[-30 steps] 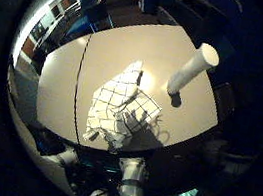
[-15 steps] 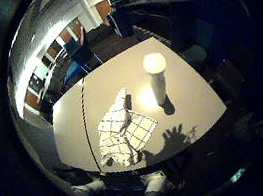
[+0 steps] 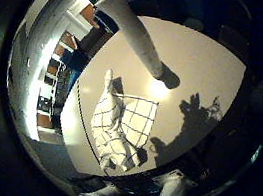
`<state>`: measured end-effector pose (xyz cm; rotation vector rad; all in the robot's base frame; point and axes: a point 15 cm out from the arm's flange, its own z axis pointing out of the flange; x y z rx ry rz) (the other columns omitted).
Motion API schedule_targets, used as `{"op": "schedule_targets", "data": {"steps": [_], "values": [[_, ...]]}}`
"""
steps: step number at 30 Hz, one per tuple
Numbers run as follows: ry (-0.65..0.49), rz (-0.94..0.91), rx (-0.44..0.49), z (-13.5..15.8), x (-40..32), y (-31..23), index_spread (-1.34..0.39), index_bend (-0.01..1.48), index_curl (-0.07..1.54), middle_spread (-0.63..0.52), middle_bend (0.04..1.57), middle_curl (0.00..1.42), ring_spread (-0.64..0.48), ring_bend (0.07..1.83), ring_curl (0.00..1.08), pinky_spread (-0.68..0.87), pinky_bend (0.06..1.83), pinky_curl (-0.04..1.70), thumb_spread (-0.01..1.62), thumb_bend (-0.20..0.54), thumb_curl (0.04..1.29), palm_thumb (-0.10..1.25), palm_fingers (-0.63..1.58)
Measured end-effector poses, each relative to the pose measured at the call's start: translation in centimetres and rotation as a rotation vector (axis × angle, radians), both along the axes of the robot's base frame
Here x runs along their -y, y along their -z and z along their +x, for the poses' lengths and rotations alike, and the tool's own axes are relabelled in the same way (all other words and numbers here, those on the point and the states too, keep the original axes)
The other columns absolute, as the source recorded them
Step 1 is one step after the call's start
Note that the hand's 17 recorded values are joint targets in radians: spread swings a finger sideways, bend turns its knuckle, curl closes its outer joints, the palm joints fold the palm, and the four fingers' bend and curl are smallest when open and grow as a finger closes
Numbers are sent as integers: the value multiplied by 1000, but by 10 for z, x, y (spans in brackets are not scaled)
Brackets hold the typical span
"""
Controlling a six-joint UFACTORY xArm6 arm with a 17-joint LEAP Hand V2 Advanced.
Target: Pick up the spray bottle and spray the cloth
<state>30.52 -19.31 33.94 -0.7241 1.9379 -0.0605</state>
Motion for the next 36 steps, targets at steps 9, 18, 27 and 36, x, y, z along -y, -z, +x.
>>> {"op": "schedule_targets", "data": {"steps": [9,18,27,36], "values": [[86,-31,-26,-8,24,34,-131,155,277,176,240,376,230,420,277,402,405,300,1058,-23,382,683,148],[105,-6,-43,-3,40,54,-131,152,275,178,250,374,221,435,281,395,413,302,1062,-24,376,671,153],[82,14,-92,19,53,78,-126,152,273,178,266,377,222,449,283,396,420,298,1052,-26,367,650,153],[62,8,-133,48,70,94,-116,150,273,171,272,379,218,471,286,391,427,294,1055,-24,355,636,164]]}}
